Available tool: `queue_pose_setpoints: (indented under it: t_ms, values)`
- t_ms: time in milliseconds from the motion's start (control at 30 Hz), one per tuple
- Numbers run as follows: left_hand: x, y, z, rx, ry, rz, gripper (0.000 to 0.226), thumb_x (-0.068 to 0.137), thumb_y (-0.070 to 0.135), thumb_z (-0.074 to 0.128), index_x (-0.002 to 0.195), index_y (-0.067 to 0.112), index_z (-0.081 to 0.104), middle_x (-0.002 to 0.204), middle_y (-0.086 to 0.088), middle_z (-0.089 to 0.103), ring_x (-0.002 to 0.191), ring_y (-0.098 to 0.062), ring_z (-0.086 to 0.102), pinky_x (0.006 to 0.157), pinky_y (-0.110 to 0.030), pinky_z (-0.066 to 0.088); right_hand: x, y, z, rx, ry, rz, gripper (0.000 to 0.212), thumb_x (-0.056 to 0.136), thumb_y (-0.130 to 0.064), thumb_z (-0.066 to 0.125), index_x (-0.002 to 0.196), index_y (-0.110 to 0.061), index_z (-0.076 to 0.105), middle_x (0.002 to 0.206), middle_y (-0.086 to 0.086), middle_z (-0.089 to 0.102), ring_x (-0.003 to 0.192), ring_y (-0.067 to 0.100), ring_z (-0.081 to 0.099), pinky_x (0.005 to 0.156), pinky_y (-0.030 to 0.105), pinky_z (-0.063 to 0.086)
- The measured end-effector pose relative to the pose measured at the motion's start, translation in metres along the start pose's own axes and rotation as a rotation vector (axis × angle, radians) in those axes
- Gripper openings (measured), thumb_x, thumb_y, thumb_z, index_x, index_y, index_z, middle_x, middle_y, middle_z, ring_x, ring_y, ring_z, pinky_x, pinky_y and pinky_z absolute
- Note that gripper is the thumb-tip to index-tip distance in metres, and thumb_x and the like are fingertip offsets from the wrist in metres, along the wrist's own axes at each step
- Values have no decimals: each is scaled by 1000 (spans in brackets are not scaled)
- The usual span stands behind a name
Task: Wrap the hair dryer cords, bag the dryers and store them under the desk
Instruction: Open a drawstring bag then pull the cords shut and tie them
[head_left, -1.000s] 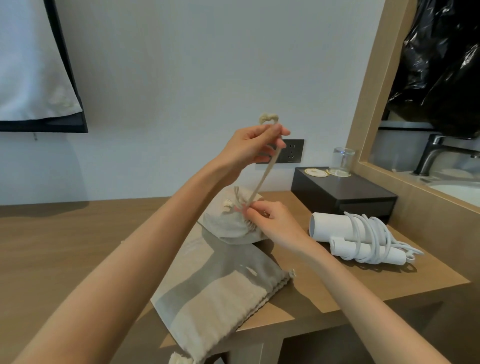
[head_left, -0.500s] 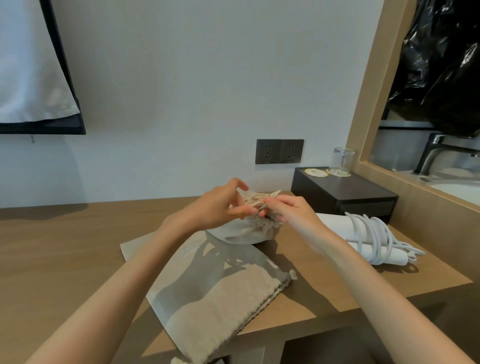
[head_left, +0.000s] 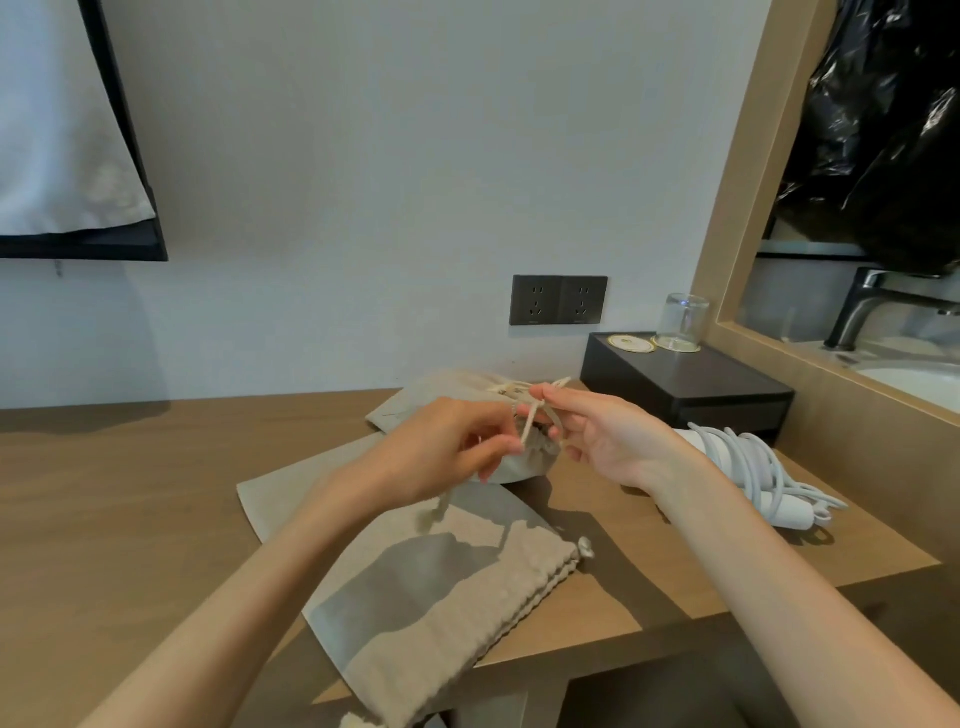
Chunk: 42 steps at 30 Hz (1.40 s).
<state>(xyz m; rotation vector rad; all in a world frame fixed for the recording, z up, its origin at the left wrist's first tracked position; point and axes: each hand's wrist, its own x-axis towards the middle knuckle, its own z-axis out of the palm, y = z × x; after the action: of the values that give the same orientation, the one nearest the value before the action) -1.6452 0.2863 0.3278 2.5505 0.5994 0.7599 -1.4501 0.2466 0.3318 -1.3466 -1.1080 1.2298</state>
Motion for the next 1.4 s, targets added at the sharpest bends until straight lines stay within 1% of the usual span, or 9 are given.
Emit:
queue_pose_setpoints:
  t_ms: [200, 300, 400, 600, 733, 833, 933, 1133, 1400]
  values:
    - [0, -16, 5, -106, -67, -86, 24, 87, 39, 59, 82, 22, 75, 68, 7, 66, 56, -5, 49, 54, -23, 39, -2, 3, -11, -263, 103, -226, 12, 73, -11, 77, 82, -18, 77, 86, -2, 75, 90, 9, 66, 81, 22, 48]
    - [10, -33, 7, 108, 281, -8, 30, 96, 37, 46, 108, 21, 69, 104, 5, 66, 94, -8, 58, 84, -25, 45, -6, 0, -18, -404, 157, -368, 13, 74, -6, 77, 84, -14, 77, 82, -1, 75, 83, 3, 69, 71, 11, 51]
    - [26, -42, 14, 225, 162, 25, 43, 97, 36, 32, 129, 19, 56, 130, 2, 57, 121, -13, 48, 104, -26, 32, -7, 0, -19, -525, 150, -452, 11, 76, -8, 76, 86, -12, 77, 82, -2, 75, 81, 6, 70, 76, 16, 54]
    - [37, -51, 31, 157, 176, -23, 39, 97, 35, 32, 102, 15, 64, 97, 1, 63, 91, -16, 56, 84, -38, 44, -3, 15, -21, -601, 320, -589, 7, 78, -10, 75, 83, -15, 75, 79, -3, 73, 74, 6, 70, 66, 23, 58]
    - [30, -46, 33, 26, 152, -13, 20, 99, 21, 45, 98, 19, 65, 73, 21, 57, 70, 3, 51, 67, -14, 37, 7, 34, -20, -706, 456, -821, 8, 80, -6, 73, 85, -10, 76, 80, -5, 73, 76, 5, 68, 69, 28, 57]
    - [24, -44, 33, -101, 225, -46, 15, 100, 21, 40, 92, 26, 51, 63, 14, 58, 59, -2, 51, 60, -20, 41, 14, 49, -12, -630, 580, -1009, 13, 75, 3, 74, 84, -6, 76, 85, 1, 72, 81, 6, 67, 72, 30, 57]
    - [24, -48, 32, -356, 332, -145, 12, 102, 24, 31, 96, 30, 39, 64, 1, 61, 62, -12, 59, 69, -34, 51, 15, 56, -6, -587, 668, -1148, 14, 70, 7, 76, 79, -5, 75, 85, 11, 62, 83, 2, 57, 70, 13, 49]
    - [45, -41, 23, -144, 107, -19, 24, 97, 24, 51, 117, 27, 63, 50, 21, 54, 44, -2, 44, 49, -12, 34, 17, 68, -16, -851, 629, -1363, 21, 66, 13, 78, 80, -2, 74, 80, 15, 65, 77, 15, 58, 65, 22, 51]
    - [54, -33, 26, -339, -212, 82, 28, 97, 12, 49, 122, 11, 60, 109, -4, 65, 86, -20, 59, 73, -28, 48, 19, 75, -33, -1002, 607, -1484, 10, 75, -10, 79, 80, -3, 74, 81, 12, 70, 75, 20, 65, 60, 33, 56]
